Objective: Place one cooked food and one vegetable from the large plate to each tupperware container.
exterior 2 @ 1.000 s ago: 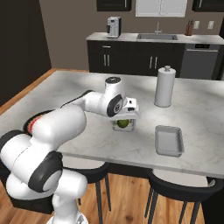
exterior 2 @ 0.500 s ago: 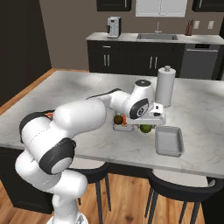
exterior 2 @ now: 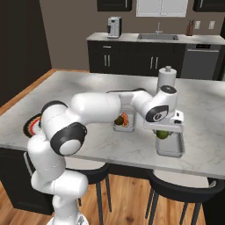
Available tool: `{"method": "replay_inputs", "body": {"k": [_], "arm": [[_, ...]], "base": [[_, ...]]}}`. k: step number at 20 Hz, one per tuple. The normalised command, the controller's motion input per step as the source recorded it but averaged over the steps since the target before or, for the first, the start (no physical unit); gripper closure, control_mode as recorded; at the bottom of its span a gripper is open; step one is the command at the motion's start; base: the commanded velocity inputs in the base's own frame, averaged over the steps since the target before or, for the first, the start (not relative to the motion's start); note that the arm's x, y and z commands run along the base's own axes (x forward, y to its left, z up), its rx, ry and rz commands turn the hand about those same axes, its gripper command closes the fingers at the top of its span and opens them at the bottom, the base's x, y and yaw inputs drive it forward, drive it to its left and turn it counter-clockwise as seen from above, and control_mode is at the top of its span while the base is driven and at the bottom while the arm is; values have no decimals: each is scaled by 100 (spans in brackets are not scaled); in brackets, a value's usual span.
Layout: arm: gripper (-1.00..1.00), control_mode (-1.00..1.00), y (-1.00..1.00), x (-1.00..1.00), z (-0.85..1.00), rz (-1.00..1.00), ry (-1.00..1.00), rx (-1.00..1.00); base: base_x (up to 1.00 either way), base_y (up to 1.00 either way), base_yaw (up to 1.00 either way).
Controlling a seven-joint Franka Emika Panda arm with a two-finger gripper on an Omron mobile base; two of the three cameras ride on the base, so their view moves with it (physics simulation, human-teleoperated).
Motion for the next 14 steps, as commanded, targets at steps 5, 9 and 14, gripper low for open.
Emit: {"method": "replay_inputs", "body": {"k": [5,9,14], "arm": [[100,-100,-33,13,-35,0,0,0],[100,-100,-4,35,-33,0,0,0],[100,-100,-4,23,-38,4,1,0]], "base": [[0,0,0],[0,0,0],[0,0,0]]}}
